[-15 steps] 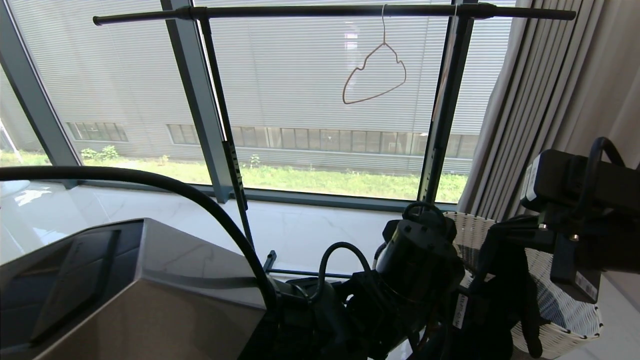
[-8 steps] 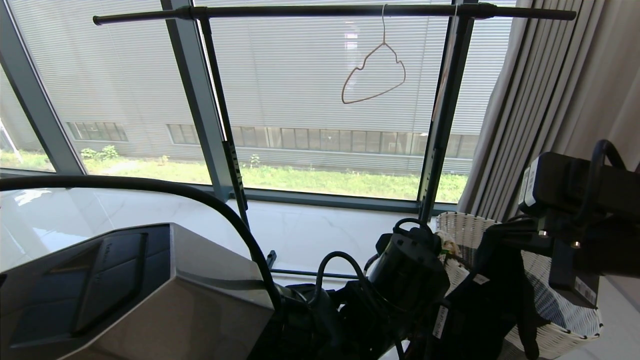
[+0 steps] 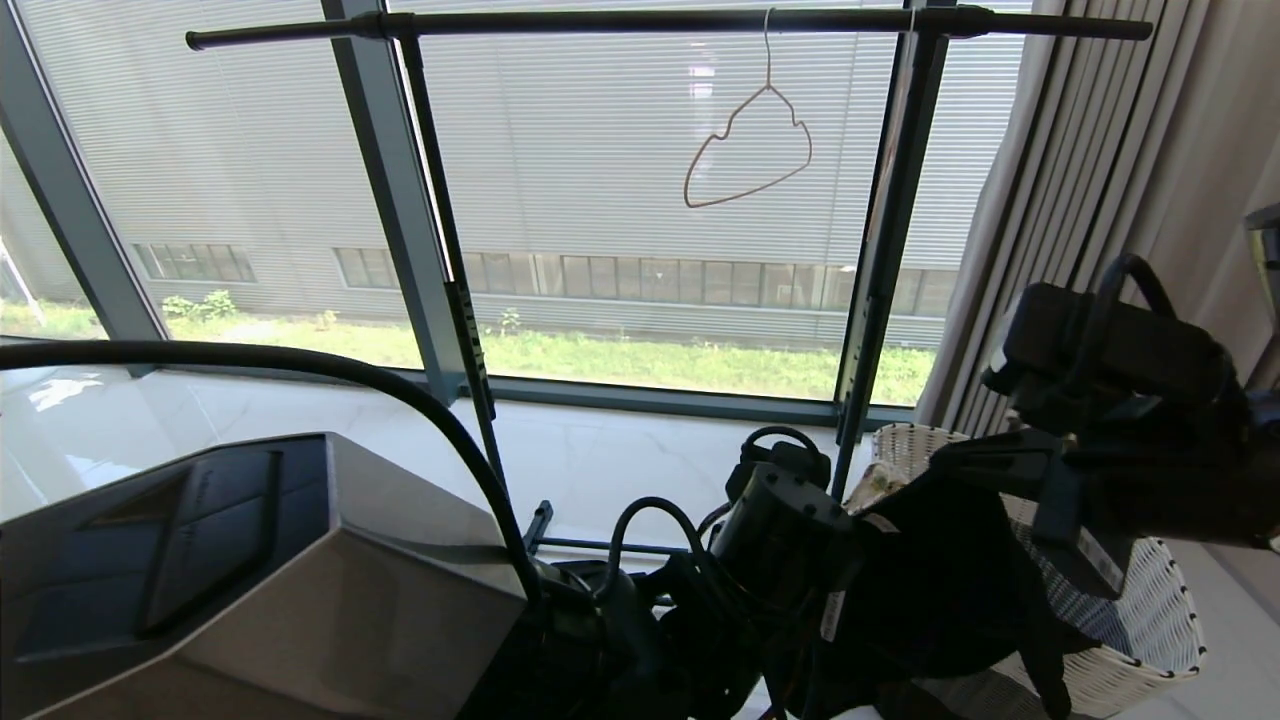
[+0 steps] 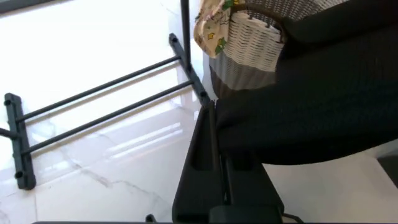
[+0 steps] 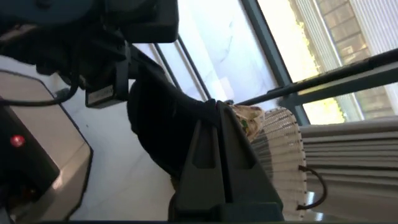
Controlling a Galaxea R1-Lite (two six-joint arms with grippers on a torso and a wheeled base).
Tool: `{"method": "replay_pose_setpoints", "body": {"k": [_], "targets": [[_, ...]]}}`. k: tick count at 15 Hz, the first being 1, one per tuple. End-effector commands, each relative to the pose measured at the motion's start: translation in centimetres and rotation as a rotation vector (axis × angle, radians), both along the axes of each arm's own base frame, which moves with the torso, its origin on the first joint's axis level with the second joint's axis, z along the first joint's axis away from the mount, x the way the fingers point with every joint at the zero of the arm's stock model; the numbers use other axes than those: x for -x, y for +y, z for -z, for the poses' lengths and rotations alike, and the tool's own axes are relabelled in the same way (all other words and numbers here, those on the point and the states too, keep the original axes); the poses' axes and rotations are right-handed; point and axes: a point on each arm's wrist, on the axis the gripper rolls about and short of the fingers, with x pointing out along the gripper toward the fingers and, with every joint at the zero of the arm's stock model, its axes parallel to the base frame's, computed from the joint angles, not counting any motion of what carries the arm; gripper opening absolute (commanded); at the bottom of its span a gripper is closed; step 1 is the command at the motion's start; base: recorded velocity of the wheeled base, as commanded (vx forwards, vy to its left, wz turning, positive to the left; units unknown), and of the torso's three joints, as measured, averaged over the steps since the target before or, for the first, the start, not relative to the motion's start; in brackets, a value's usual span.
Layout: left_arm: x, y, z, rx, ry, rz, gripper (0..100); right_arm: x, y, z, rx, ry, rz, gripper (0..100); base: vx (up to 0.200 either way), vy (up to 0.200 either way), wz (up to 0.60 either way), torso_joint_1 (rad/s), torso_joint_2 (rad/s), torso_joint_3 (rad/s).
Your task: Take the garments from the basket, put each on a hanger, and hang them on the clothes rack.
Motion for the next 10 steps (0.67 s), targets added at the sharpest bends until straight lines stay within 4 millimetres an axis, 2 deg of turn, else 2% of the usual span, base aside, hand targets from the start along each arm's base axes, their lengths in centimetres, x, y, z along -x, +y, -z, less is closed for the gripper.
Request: {"method": "replay_pose_setpoints", "body": {"k": [1,3,4,5,6,7,10], "targets": [[0.3,3.1,-3.1,0.037,-0.030,-0.041,0,-2.2,2.4,2.0,-0.031,0.068,0.047,0,0.000,0.000,0.00,0.000,0.00,0.000],[0.3,7.5,-5.9,0.076,-0.051,-0.101,0,-3.5,3.9,2.8,-0.111,0.100,0.090,0,0.000,0.000,0.00,0.000,0.00,0.000],[0.6,9.8,-8.1,0.095,-0.071,-0.139,0,-3.7,4.5,2.6,-0.149,0.084,0.088,0,0.000,0.000,0.00,0.000,0.00,0.000],[0.9,10.7,-8.9,0.095,-0.071,-0.150,0,-3.8,4.7,2.4,-0.161,0.075,0.084,0,0.000,0.000,0.00,0.000,0.00,0.000],[2.8,14.0,-11.7,0.076,-0.045,-0.172,0,-4.3,5.4,1.5,-0.206,0.051,0.078,0,0.000,0.000,0.00,0.000,0.00,0.000],[3.8,15.7,-13.4,0.092,-0.045,-0.173,0,-4.5,5.9,0.7,-0.240,0.044,0.079,0,0.000,0.000,0.00,0.000,0.00,0.000],[5.6,18.6,-16.8,0.072,-0.091,-0.191,0,-5.0,6.9,-2.0,-0.363,0.025,0.093,0,0.000,0.000,0.00,0.000,0.00,0.000]]}}
